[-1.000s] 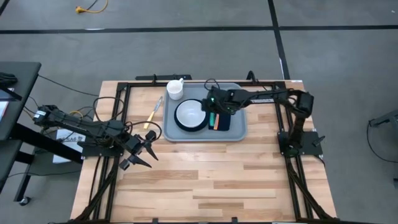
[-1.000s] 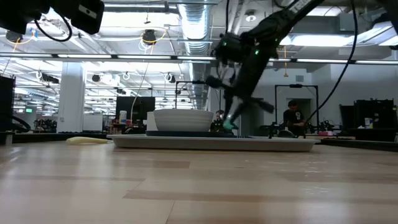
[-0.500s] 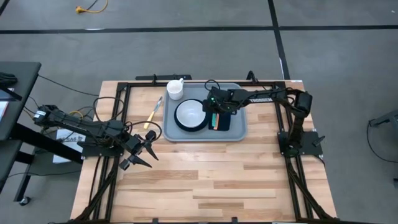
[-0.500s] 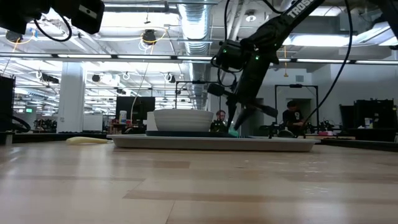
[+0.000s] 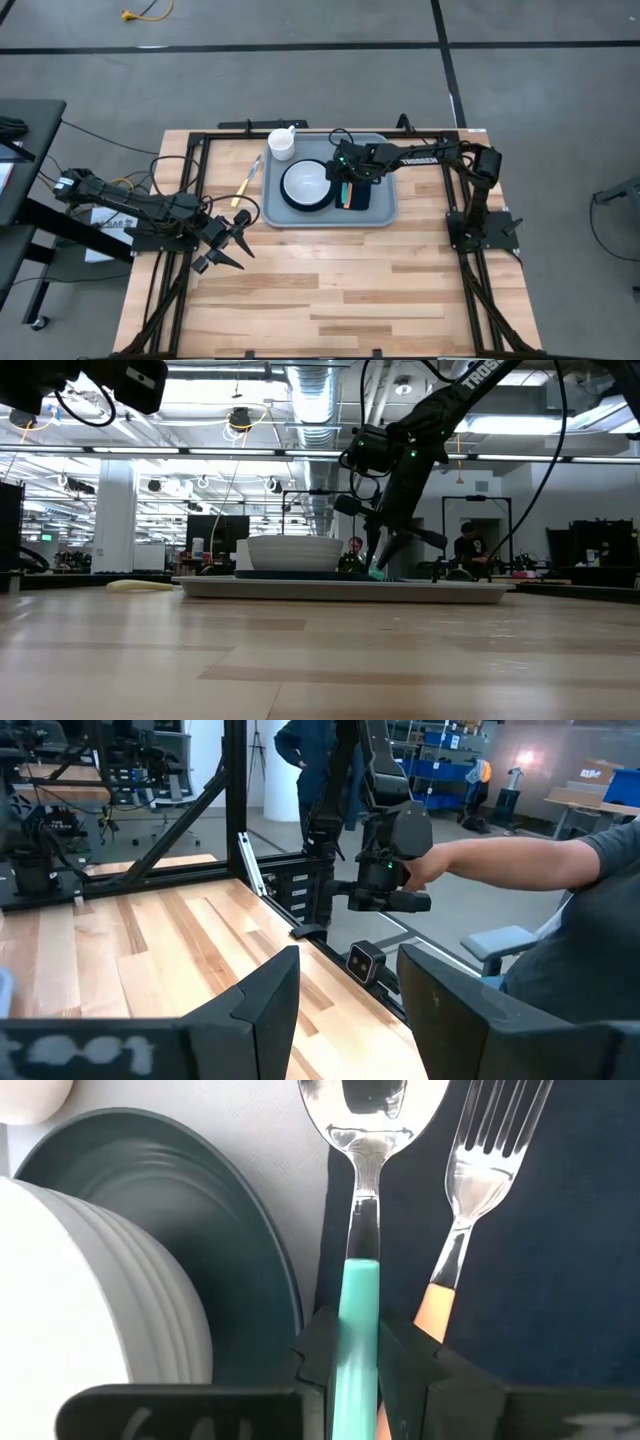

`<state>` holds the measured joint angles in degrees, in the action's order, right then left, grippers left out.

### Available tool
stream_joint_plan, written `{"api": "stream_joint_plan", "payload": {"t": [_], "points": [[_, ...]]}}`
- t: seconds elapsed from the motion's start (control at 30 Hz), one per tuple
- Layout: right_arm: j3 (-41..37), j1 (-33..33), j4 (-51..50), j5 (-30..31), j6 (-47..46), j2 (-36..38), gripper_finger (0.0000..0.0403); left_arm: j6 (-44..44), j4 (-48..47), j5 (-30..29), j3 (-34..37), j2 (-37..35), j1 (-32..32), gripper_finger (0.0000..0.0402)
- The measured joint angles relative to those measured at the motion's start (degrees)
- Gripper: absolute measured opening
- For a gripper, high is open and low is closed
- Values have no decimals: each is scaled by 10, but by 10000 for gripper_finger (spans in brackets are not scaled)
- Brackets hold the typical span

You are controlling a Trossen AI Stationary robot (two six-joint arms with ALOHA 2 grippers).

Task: Set up tray
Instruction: Put the blue spoon to the left of the orange fork on the blue napkin on the gray tray, then put the yellow knife to the right of the orange fork on the blue napkin on the gray tray

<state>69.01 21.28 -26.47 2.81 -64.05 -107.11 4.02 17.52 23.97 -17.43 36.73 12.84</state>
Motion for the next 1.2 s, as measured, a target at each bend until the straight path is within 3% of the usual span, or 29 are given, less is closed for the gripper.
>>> {"api": "stream_joint_plan", "payload": {"t": [0.5,1.0,1.2], "points": [[0,0,17,1,-15,0,75,-1,0,0,0,0,0,157],[0,0,17,29,-13,0,77,-1,-3,0,0,0,0,157],[0,4,10,34,28,0,75,5,-11,-2,0,0,0,157]]}}
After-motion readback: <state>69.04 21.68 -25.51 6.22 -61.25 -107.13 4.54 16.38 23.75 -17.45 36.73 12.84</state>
